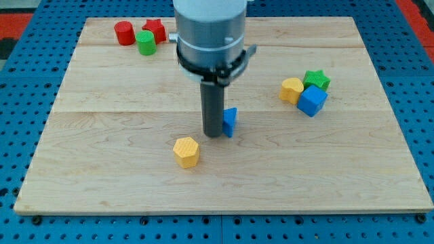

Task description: Push blue triangle closer to the blue cube

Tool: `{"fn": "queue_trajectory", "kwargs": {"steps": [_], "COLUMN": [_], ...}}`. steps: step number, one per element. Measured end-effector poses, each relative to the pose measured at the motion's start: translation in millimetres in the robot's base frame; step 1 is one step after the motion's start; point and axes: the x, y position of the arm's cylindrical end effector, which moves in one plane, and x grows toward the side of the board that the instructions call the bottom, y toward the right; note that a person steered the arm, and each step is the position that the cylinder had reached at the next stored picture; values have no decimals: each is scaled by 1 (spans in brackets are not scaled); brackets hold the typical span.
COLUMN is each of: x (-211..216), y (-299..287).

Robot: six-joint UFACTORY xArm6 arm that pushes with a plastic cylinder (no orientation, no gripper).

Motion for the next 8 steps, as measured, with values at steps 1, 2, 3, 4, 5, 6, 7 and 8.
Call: {"fn": "queue_trajectory", "kwargs": {"steps": [1,2,3,4,5,6,7,8], "x": [-27,-12,-2,27,53,28,-4,-2], "y": [2,53,72,75,77,83,71,81]}}
